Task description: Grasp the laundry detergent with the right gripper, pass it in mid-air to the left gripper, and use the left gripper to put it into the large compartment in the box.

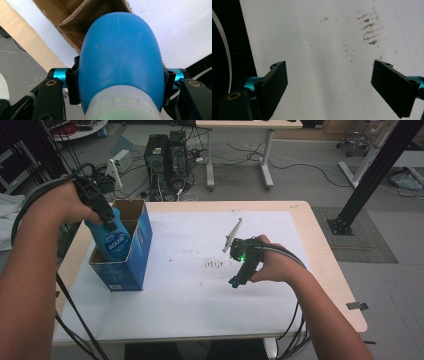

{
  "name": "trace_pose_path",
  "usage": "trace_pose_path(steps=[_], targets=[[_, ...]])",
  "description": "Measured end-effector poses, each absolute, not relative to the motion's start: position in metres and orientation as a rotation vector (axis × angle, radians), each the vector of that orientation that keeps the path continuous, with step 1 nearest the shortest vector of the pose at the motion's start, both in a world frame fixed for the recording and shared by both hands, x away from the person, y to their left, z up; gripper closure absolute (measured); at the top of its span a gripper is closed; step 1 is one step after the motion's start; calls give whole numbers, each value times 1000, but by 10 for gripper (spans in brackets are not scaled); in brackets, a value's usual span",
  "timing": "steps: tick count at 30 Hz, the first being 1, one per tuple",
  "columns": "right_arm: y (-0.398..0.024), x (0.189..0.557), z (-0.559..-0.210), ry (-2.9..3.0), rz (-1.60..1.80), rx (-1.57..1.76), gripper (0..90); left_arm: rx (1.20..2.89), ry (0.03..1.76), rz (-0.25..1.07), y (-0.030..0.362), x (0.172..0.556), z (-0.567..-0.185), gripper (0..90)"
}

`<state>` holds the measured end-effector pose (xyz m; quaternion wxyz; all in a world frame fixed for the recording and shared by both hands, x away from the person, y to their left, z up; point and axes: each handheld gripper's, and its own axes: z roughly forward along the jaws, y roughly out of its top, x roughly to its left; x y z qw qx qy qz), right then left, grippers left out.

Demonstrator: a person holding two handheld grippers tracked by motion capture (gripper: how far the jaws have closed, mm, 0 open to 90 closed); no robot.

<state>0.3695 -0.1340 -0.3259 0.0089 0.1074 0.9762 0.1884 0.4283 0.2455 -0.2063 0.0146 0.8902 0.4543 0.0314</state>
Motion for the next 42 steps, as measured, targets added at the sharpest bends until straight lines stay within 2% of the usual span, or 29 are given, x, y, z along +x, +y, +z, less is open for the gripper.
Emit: trace_pose_path(steps=[19,28,42], targets=[[-134,367,-328,3048,592,328,131,2810,1380,47,242,434,-280,382],[-132,367,-331,3054,578,323,131,2838,1368,59,243,434,-297,382],[-129,367,-333,3059,580,321,131,2818,1353,49,246,432,-298,375]])
